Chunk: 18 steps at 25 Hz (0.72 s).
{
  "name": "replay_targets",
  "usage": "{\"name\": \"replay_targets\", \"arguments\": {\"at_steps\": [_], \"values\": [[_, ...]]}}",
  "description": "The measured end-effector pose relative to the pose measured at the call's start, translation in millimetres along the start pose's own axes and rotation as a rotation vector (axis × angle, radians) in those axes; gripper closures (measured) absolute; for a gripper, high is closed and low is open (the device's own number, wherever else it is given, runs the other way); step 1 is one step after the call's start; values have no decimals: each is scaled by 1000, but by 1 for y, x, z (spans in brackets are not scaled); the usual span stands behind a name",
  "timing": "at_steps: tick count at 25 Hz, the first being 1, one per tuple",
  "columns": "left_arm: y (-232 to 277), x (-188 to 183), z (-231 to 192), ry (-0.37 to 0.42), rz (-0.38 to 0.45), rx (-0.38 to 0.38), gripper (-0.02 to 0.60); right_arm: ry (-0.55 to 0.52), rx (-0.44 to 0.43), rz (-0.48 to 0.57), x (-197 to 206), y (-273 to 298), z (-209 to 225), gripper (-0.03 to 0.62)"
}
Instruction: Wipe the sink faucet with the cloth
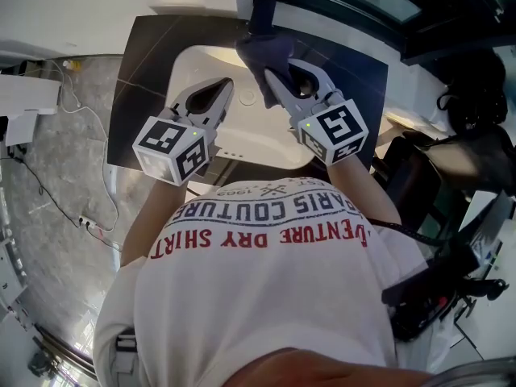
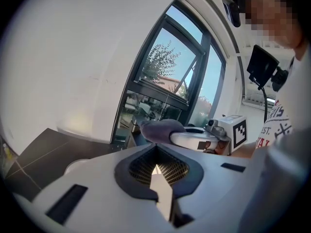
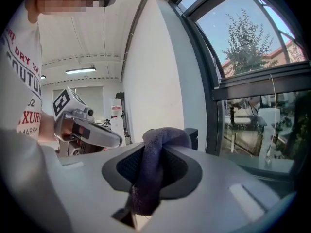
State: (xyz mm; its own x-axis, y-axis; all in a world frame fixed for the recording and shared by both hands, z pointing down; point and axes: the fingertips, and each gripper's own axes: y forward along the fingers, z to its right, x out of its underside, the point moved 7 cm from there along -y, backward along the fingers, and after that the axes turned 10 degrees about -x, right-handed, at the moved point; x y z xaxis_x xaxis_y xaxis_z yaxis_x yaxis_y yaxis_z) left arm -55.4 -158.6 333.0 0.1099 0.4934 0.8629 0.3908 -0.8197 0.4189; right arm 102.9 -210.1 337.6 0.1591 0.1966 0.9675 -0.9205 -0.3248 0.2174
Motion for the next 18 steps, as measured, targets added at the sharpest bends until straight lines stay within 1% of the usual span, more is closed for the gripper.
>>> {"name": "replay_targets", "arguments": {"at_steps": [4, 8, 13, 18], "values": [[-1, 3, -1, -3, -1, -2, 580, 14, -6, -69, 25, 10, 1, 526], [-1, 6, -3, -7, -5, -2, 580, 55, 10, -133, 46, 20, 8, 526], [0, 7, -6, -12, -7, -3, 580, 84, 23, -154, 50, 26, 11, 526], [2, 7, -7, -12, -7, 1, 580, 133, 18, -144, 51, 27, 17, 525]]}}
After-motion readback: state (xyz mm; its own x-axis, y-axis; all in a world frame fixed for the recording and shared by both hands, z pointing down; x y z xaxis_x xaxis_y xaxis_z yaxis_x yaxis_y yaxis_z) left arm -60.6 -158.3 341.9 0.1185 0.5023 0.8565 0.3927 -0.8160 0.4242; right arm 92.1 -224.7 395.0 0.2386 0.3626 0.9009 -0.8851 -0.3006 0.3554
